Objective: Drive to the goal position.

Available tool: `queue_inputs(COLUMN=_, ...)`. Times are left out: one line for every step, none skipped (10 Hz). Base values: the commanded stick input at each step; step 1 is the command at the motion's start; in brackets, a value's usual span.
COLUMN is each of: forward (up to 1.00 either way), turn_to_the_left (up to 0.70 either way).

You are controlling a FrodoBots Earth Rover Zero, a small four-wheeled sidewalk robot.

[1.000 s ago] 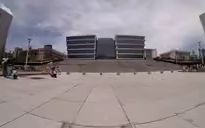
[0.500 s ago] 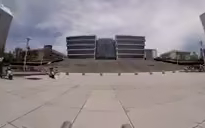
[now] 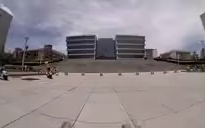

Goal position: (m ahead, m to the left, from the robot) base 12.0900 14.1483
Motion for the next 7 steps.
queue_inputs(forward=0.7, turn_to_the_left=0.0)
queue_inputs(forward=0.7, turn_to_the_left=0.0)
queue_inputs(forward=0.7, turn_to_the_left=0.0)
queue_inputs(forward=0.7, turn_to_the_left=0.0)
queue_inputs(forward=0.7, turn_to_the_left=0.0)
queue_inputs(forward=0.7, turn_to_the_left=0.0)
queue_inputs(forward=0.7, turn_to_the_left=0.0)
